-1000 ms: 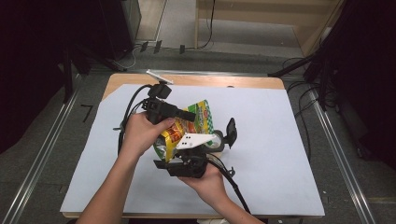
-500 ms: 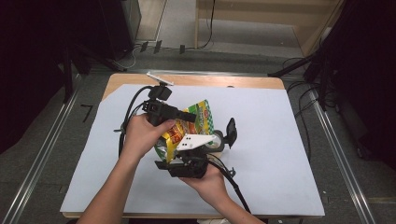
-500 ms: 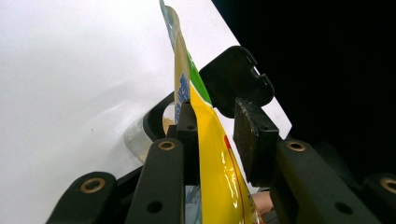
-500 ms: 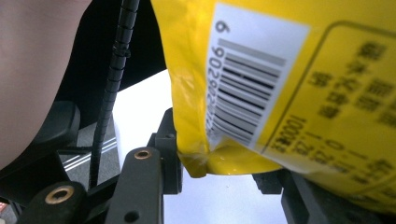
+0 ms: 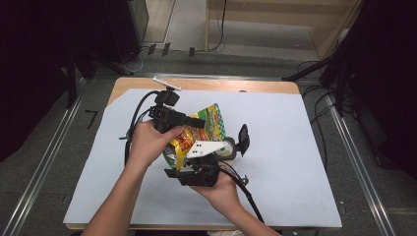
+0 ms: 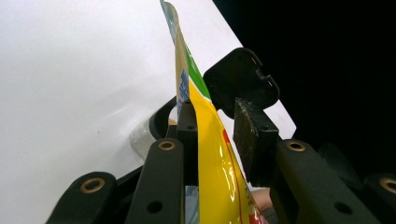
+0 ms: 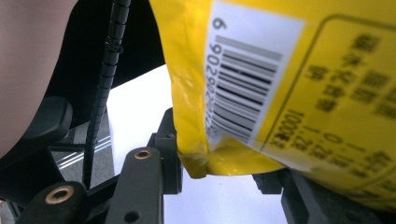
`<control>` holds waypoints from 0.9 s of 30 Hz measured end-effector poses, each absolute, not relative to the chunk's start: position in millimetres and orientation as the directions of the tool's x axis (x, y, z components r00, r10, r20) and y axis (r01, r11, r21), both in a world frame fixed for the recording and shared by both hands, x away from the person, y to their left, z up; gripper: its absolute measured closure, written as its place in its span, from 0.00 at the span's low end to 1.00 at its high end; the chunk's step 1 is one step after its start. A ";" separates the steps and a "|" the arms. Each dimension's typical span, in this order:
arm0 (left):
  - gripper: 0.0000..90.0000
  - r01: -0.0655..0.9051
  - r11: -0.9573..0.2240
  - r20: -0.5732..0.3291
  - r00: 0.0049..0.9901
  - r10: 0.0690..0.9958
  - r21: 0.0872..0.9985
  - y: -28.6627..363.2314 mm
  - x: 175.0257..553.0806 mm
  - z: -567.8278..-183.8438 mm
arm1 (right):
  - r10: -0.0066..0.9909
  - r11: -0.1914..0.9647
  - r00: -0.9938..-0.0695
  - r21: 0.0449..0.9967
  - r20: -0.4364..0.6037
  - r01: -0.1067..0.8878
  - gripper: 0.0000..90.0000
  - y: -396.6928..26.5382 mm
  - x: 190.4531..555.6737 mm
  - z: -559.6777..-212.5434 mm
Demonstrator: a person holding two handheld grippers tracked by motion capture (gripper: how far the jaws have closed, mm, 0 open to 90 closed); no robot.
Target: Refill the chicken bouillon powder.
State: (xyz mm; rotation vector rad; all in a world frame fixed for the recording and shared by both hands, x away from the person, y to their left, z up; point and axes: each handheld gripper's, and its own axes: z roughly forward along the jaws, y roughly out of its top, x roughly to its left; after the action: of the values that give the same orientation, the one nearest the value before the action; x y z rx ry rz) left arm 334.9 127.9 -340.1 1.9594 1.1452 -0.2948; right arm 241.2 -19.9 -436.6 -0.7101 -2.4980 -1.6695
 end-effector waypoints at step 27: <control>0.79 0.797 -0.256 -0.541 0.570 0.618 0.547 123.8 330.5 -337.5 | 0.321 0.277 -0.875 0.847 0.363 0.453 0.70 -20.9 243.1 -438.4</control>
State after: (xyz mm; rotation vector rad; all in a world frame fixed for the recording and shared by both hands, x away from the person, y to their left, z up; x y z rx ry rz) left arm 330.5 123.8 -337.5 1.9760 1.1346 -0.2735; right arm 243.1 -20.9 -438.4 -0.7350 -2.4118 -1.6647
